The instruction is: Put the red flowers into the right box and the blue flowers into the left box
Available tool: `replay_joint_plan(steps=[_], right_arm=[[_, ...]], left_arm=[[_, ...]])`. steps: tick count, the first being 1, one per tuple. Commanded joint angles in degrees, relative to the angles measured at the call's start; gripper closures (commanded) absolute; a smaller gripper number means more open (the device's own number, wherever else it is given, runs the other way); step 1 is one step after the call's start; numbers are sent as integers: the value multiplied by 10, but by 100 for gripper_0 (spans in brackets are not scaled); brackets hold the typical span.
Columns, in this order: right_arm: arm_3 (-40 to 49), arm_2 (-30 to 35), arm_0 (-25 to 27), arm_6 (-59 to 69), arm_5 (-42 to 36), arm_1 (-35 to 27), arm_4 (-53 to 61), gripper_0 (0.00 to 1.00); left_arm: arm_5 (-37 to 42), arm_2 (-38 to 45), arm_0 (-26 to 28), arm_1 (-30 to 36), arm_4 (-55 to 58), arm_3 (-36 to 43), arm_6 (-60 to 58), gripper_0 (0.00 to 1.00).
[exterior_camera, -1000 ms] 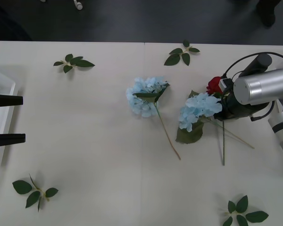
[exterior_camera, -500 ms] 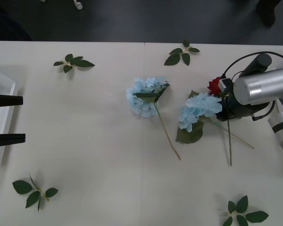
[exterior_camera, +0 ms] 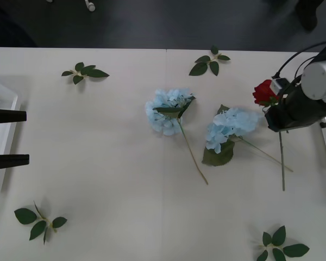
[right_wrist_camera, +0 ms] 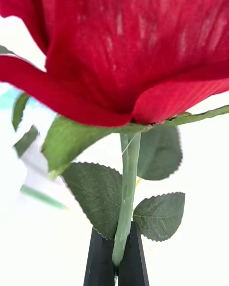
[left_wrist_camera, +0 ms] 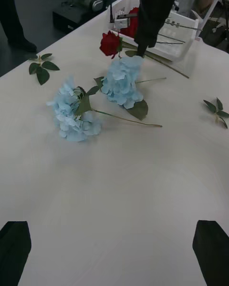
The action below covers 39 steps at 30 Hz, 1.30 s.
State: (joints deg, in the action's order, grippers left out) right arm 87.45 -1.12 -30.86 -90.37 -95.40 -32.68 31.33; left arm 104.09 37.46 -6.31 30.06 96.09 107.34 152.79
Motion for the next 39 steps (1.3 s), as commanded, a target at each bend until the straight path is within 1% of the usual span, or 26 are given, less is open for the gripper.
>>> replay_joint_plan(steps=[1, 4, 6, 8, 12, 15, 19, 23, 27, 30, 33, 34, 39], right_arm=[[68, 46, -21, -10, -55, -45, 35, 100], [93, 75, -29, -6, -100, -80, 65, 100], [98, 88, -36, -4, -116, -104, 88, 100], [98, 116, -44, -4, -132, -134, 122, 100], [94, 147, -47, -4, -146, -187, 165, 100], [75, 163, -47, -4, -146, -223, 194, 100], [17, 180, -47, -14, -140, -278, 228, 100], [-60, 184, -46, -36, -116, -322, 248, 100], [-145, 184, -46, -110, -72, -339, 240, 100], [-211, 183, -46, -164, -24, -343, 232, 100], [-256, 181, -46, -211, 18, -345, 223, 100], [-282, 173, -46, -243, 50, -346, 218, 100], [-327, 140, -47, -300, 130, -343, 204, 100]], left_arm=[[-6, 7, -8, 10, 1, 7, 22, 0], [-6, 7, -8, 10, 1, 7, 22, 0], [-6, 7, -8, 10, 1, 7, 22, 0], [-6, 7, -8, 10, 1, 7, 22, 0], [-6, 7, -8, 10, 1, 7, 22, 0], [-6, 7, -8, 10, 1, 7, 22, 0], [-6, 7, -8, 10, 1, 7, 22, 0], [-6, 7, -8, 10, 1, 7, 22, 0], [-6, 7, -8, 10, 1, 7, 22, 0], [-6, 7, -8, 10, 1, 7, 22, 0], [-6, 7, -8, 10, 1, 7, 22, 0], [-6, 7, -8, 10, 1, 7, 22, 0], [-6, 7, -8, 10, 1, 7, 22, 0]])
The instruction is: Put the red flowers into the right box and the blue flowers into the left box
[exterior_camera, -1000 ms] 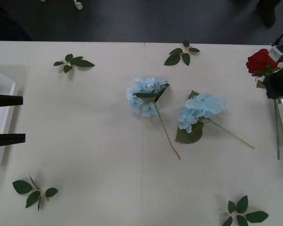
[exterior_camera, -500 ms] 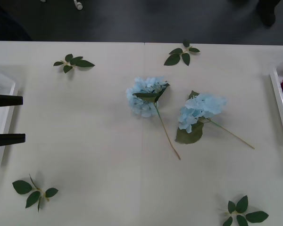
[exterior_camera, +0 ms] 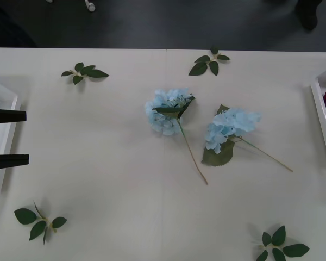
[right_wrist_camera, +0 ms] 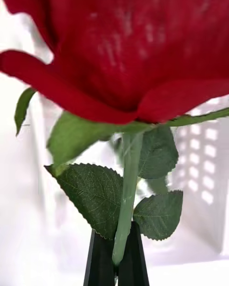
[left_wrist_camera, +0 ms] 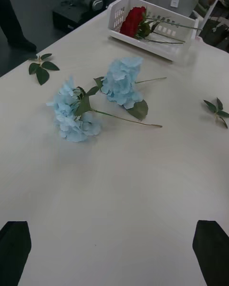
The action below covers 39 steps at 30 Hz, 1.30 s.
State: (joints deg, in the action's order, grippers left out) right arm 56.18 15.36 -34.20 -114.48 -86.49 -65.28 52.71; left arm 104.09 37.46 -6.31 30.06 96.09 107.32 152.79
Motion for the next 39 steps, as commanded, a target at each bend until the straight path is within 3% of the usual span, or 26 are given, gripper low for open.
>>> replay_joint_plan(steps=[1, 9, 19, 20, 22, 26, 39], right_arm=[[-18, -30, -12, -63, 52, -17, -11, 100], [-47, -75, -12, -81, 159, 0, -29, 100], [-54, -78, -12, -82, 169, 7, -45, 100], [-54, -80, -12, -83, 169, 7, -46, 94], [-54, -80, -12, -86, 169, 7, -46, 51], [-54, -78, -13, -89, 168, 7, -46, 16], [-51, -68, -13, -89, 171, 7, -46, 15]], left_arm=[[-6, 7, -8, 10, 1, 7, 22, 0], [-6, 7, -8, 10, 1, 7, 22, 0], [-6, 7, -8, 10, 1, 7, 22, 0], [-6, 7, -8, 10, 1, 7, 22, 0], [-6, 7, -8, 10, 1, 7, 22, 0], [-6, 7, -8, 10, 1, 7, 22, 0], [-6, 7, -8, 10, 1, 7, 22, 0]])
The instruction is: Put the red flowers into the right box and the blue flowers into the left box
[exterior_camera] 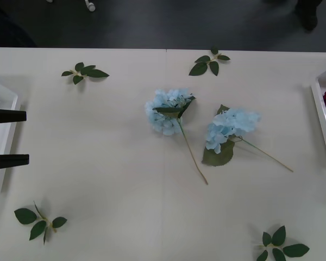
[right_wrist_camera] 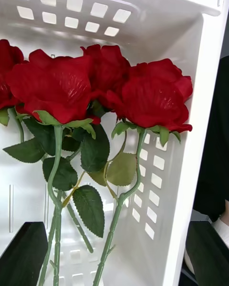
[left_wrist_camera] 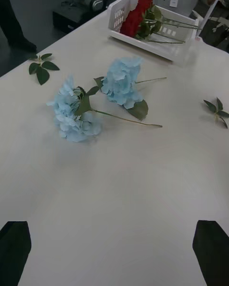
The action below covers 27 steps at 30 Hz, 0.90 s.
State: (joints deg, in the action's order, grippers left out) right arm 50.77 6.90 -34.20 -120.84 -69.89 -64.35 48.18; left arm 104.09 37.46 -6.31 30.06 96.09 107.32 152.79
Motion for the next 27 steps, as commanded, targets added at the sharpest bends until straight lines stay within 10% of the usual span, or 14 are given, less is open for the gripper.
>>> replay_joint_plan(steps=[1, 18, 27], right_arm=[[6, 17, -13, -26, 5, -2, -1, 14], [296, 30, -12, 239, -230, 28, 10, 15], [479, -92, 6, 485, -249, 48, 32, 14]], left_arm=[[-6, 7, -8, 10, 1, 7, 22, 0], [-6, 7, -8, 10, 1, 7, 22, 0], [-6, 7, -8, 10, 1, 7, 22, 0]])
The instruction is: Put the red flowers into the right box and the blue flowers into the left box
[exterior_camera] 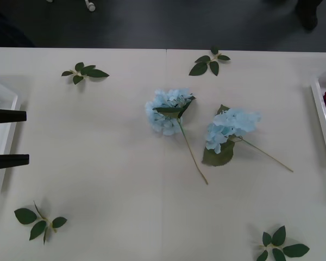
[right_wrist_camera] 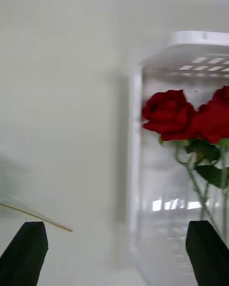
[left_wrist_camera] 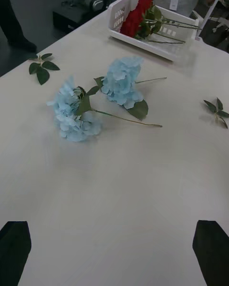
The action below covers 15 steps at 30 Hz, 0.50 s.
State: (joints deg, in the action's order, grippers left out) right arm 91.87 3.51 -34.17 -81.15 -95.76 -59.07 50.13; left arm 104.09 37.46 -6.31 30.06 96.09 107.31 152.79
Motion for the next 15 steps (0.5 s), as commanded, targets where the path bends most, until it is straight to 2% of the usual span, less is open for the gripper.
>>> replay_joint_plan(steps=[1, 5, 15], right_arm=[[86, -76, 9, 105, 12, 0, 12, 15], [125, -110, 23, 89, 12, 32, 3, 14], [191, -197, 78, -124, 14, 90, -41, 15]], left_arm=[[-6, 7, -8, 10, 1, 7, 22, 0], [-6, 7, -8, 10, 1, 7, 22, 0], [-6, 7, -8, 10, 1, 7, 22, 0]])
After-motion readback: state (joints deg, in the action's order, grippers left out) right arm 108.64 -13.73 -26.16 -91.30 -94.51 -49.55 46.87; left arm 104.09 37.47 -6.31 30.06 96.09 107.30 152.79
